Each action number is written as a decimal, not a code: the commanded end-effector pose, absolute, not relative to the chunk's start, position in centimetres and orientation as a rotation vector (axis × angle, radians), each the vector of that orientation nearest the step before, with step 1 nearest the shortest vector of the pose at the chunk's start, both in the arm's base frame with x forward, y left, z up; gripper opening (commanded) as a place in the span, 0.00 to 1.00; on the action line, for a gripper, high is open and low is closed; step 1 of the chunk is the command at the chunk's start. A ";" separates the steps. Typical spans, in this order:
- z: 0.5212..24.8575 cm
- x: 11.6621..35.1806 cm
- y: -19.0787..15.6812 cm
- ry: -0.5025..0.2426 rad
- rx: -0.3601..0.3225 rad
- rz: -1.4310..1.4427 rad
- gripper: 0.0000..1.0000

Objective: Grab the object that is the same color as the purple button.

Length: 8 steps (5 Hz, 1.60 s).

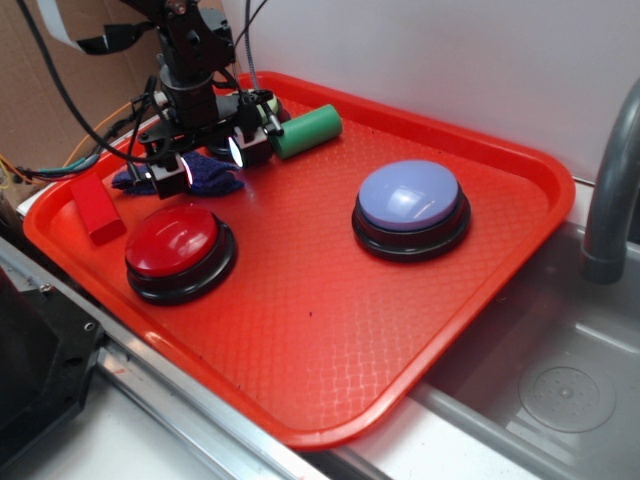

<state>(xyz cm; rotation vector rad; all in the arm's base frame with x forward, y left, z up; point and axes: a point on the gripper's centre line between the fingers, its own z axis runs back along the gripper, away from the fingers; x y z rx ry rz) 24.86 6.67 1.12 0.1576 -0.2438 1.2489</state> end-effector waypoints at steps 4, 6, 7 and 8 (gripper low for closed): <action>1.9 24.5 7.5 -0.268 0.095 1.271 0.00; 7.2 24.6 6.7 -0.143 0.037 1.100 0.00; 10.8 24.7 5.3 -0.070 -0.052 0.906 0.00; 14.5 24.8 3.2 -0.084 -0.121 0.726 0.00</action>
